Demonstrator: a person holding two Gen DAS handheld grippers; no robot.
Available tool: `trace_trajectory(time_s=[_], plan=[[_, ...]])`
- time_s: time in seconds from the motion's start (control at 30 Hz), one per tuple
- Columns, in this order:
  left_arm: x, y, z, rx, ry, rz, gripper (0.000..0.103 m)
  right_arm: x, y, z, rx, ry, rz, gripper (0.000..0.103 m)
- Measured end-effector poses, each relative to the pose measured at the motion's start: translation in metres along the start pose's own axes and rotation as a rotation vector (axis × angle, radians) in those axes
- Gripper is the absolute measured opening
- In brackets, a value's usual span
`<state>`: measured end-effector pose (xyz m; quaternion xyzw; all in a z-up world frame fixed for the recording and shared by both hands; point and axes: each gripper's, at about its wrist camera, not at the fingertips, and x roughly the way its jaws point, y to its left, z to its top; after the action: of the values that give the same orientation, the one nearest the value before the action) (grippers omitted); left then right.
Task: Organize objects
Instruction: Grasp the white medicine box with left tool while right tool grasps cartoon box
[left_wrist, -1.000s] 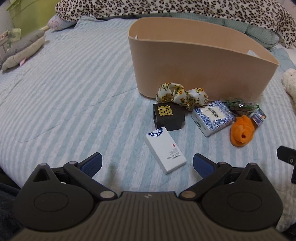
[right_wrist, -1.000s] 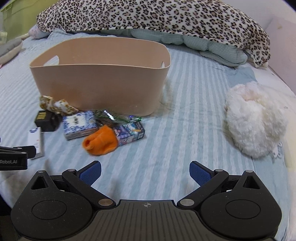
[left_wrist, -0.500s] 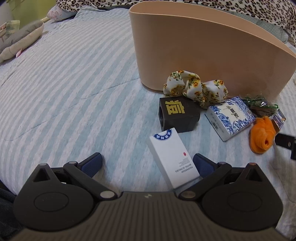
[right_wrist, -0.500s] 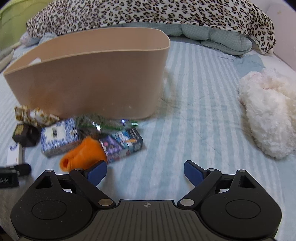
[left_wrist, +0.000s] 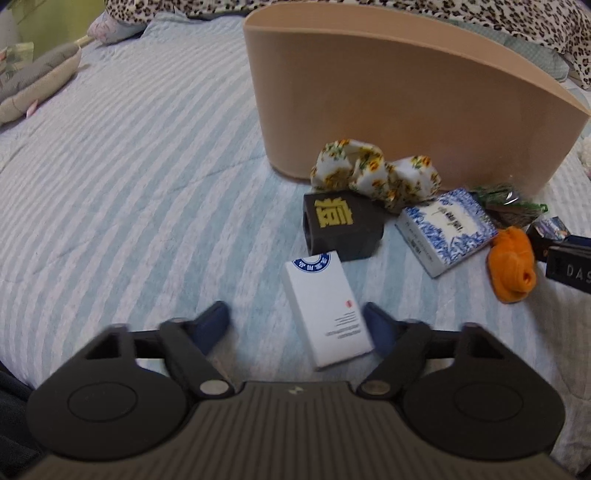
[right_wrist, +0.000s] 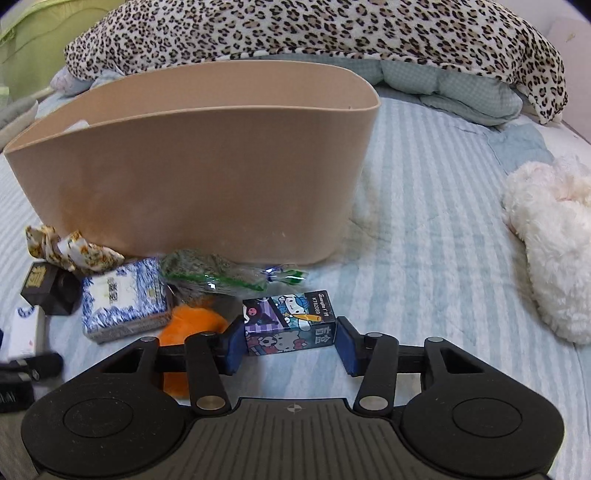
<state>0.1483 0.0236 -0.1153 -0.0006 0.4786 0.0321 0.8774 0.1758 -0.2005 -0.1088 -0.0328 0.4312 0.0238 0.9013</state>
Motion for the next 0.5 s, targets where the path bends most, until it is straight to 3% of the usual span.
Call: trace_trajectory(time_s=[0.17,0.33,0.5], plan=[[-0.006,-0.003,-0.002,0.036,-0.037,0.009,0.034,-0.012,-0.002,-0.005,0.018,-0.002,0.002,0.046],[-0.019,0.005,-0.002,0.018,-0.049,-0.012,0.033,-0.036,-0.005,-0.005,0.035,-0.025,-0.002,0.046],[-0.051,0.011,0.002,0.009,-0.119,-0.034,0.033,-0.069,-0.008,-0.005,0.054,-0.079,0.012,0.046]])
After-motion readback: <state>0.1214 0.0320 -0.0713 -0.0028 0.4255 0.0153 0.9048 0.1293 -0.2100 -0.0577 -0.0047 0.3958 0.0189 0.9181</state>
